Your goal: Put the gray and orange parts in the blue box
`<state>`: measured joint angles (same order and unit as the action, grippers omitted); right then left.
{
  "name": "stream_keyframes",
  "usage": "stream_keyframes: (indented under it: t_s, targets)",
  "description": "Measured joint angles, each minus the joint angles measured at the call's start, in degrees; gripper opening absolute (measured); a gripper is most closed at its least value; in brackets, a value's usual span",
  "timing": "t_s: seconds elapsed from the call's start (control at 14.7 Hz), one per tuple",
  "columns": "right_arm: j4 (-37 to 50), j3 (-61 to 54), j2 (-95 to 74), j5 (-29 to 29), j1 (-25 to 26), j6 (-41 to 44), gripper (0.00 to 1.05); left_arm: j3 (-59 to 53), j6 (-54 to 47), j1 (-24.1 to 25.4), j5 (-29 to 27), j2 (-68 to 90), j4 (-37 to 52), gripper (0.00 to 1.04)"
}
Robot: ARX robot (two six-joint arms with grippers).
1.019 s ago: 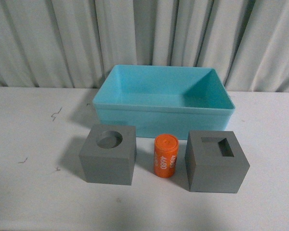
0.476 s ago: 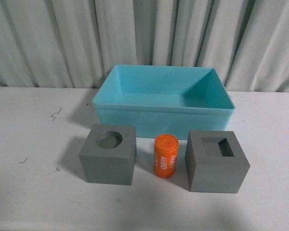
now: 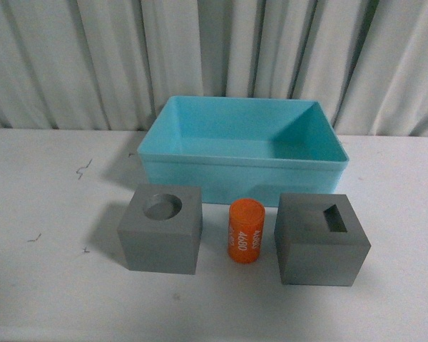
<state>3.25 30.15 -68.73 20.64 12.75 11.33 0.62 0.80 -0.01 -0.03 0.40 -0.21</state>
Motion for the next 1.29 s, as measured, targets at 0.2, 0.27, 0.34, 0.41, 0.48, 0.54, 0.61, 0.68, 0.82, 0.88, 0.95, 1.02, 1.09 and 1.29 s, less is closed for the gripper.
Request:
stream_keyframes:
  t_s: [0.2, 0.27, 0.34, 0.41, 0.48, 0.54, 0.61, 0.68, 0.82, 0.88, 0.95, 1.02, 1.09, 1.29]
  targets:
    - [5.75, 1.33, -8.72, -6.51, -7.65, -6.05, 0.98, 0.0, 0.0, 0.0, 0.02, 0.0, 0.0, 0.98]
    - [6.47, 1.33, -10.08, -7.76, -10.25, -7.58, 0.98, 0.0, 0.02, 0.0, 0.0, 0.0, 0.0, 0.98]
    - [7.37, 1.36, -11.15, -9.16, -12.87, -9.03, 0.98, 0.0, 0.0, 0.0, 0.0, 0.0, 0.0, 0.98]
    - [7.8, 1.44, -11.91, -10.23, -14.75, -10.12, 0.98, -0.02, 0.0, 0.0, 0.0, 0.0, 0.0, 0.98]
    - [8.28, 1.6, -12.7, -11.26, -16.41, -10.91, 0.98, 0.0, 0.0, 0.0, 0.0, 0.0, 0.0, 0.98]
    - [8.46, 1.92, -13.51, -12.13, -17.7, -11.82, 0.98, -0.02, 0.0, 0.0, 0.02, 0.0, 0.0, 0.98]
    - [8.87, 2.32, -14.36, -12.85, -18.47, -12.61, 0.98, -0.02, 0.0, 0.0, 0.0, 0.0, 0.0, 0.98]
    - [9.68, 4.44, -18.32, -15.52, -18.78, -15.41, 0.98, 0.0, 0.0, 0.0, 0.02, 0.0, 0.0, 0.98]
    - [9.55, 7.82, -23.58, -18.49, -20.11, -17.22, 0.98, 0.0, 0.02, 0.0, 0.02, 0.0, 0.0, 0.98]
    - [9.4, 9.07, -24.44, -18.84, -21.16, -17.55, 0.98, -0.02, 0.0, 0.0, 0.02, 0.0, 0.0, 0.98]
    - [9.27, 10.14, -25.2, -19.28, -22.08, -17.86, 0.98, 0.0, 0.0, 0.0, 0.0, 0.0, 0.0, 0.98]
    - [8.46, 11.17, -26.23, -20.13, -23.02, -18.27, 0.98, -0.02, 0.02, 0.0, 0.0, 0.0, 0.0, 0.98]
    - [8.37, 11.67, -27.1, -20.96, -23.71, -18.49, 0.98, -0.02, 0.0, 0.0, 0.0, 0.0, 0.0, 0.98]
    - [7.54, 12.2, -29.92, -23.28, -24.98, -19.5, 0.98, -0.02, 0.0, 0.0, 0.02, 0.0, 0.0, 0.98]
